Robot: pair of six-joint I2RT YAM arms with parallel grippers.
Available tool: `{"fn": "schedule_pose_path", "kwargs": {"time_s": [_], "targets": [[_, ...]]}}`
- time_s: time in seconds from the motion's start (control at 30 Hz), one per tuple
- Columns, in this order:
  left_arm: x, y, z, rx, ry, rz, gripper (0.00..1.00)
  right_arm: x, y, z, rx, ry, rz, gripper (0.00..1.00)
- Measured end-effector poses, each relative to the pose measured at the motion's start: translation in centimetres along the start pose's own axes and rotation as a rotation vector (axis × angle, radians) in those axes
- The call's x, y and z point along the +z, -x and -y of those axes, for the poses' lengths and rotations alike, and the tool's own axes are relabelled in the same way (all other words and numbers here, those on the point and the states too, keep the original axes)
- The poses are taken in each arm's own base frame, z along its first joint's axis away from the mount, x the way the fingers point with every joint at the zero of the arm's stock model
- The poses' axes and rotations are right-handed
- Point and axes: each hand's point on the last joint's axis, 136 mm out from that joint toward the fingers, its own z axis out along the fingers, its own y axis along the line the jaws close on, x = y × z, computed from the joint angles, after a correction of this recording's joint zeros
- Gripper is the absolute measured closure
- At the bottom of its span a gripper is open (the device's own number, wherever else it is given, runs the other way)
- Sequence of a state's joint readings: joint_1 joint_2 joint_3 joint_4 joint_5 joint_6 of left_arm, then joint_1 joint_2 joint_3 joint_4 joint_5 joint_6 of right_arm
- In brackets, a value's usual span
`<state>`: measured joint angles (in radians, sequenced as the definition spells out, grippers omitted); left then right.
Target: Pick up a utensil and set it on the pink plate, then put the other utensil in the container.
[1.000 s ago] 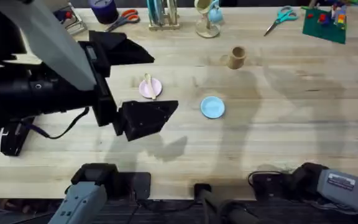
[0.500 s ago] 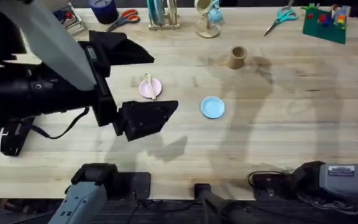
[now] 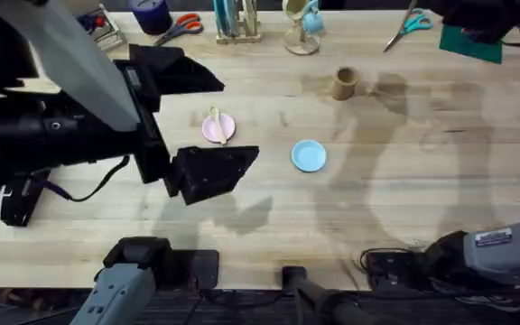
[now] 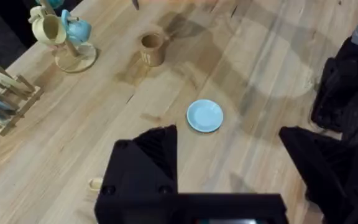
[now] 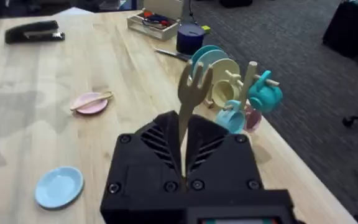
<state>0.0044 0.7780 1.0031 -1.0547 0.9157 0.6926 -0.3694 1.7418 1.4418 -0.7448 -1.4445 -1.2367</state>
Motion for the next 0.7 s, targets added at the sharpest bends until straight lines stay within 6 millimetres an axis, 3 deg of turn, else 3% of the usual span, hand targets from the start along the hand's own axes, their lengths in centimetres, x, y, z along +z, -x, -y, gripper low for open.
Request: {"fn": "schedule_pose_path", "kwargs": {"time_s": [0.27,0.7], "targets": [[0.0,0.0,0.0,0.000,0.000,0.000,0.010,1.9,-1.7,-0.3,-0.020,0.054,0.004,0.973],[0.0,0.0,0.0,0.000,0.000,0.000,0.010,4.8,-6.8,0.1,0.015,0.124,0.007,0.971]]}}
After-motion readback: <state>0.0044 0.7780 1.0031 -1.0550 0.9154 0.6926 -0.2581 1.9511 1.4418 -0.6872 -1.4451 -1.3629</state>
